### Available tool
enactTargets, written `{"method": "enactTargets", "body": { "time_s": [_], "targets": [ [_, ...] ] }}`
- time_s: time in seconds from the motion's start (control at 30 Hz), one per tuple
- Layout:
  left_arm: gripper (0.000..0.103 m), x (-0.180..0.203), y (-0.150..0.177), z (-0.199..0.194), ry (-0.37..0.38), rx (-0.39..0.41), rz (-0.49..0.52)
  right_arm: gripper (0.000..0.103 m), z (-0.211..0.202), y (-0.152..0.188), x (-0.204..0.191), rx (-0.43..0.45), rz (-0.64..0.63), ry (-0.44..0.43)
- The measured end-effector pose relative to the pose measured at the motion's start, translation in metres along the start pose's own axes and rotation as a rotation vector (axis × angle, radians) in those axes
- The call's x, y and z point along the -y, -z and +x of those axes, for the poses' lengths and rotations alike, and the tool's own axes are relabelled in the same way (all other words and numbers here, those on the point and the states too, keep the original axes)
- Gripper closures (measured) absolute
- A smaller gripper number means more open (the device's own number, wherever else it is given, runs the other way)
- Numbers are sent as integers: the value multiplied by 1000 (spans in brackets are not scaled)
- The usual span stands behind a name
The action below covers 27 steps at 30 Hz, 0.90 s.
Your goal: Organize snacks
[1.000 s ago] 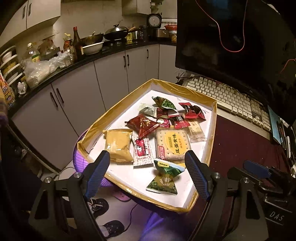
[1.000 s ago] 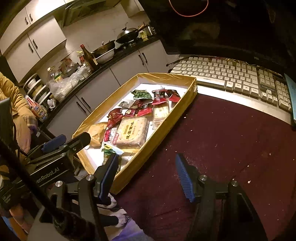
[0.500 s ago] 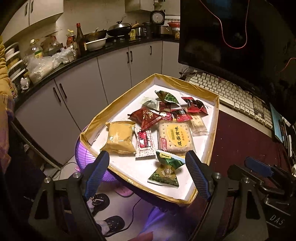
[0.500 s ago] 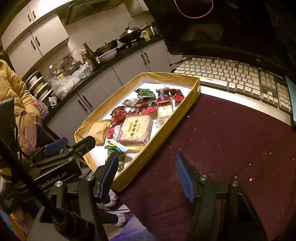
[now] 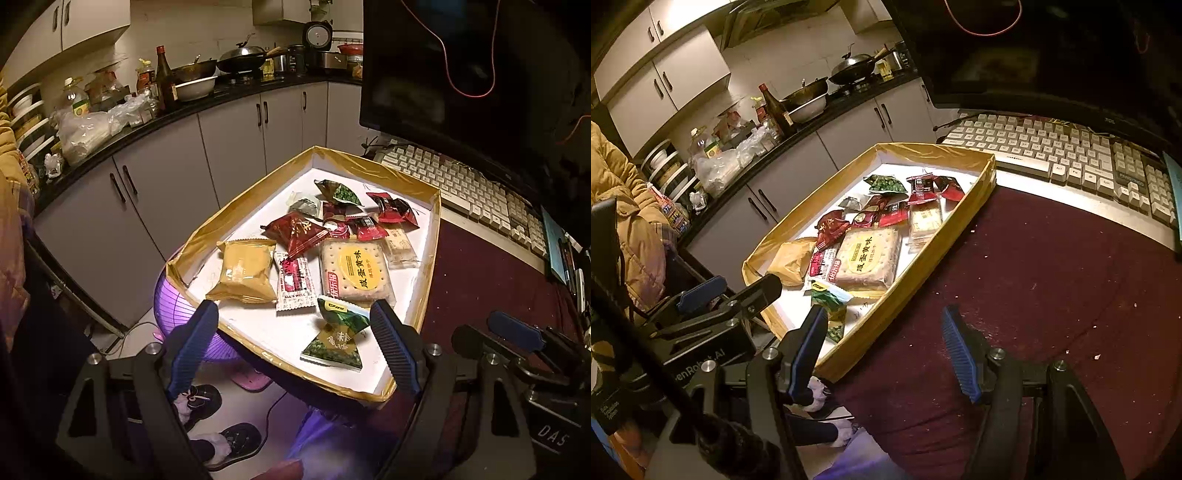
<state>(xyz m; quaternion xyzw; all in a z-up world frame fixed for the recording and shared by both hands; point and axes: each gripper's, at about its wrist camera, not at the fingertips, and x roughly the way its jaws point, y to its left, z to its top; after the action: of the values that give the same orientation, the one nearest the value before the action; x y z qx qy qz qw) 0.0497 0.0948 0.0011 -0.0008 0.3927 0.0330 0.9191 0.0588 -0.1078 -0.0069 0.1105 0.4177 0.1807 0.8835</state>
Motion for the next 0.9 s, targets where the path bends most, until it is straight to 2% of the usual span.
{"method": "enactTargets", "body": {
  "time_s": [0.9],
  "targets": [
    [19, 5, 4, 5, 11, -24, 10, 39, -5, 0, -2, 13, -12, 15]
  ]
}}
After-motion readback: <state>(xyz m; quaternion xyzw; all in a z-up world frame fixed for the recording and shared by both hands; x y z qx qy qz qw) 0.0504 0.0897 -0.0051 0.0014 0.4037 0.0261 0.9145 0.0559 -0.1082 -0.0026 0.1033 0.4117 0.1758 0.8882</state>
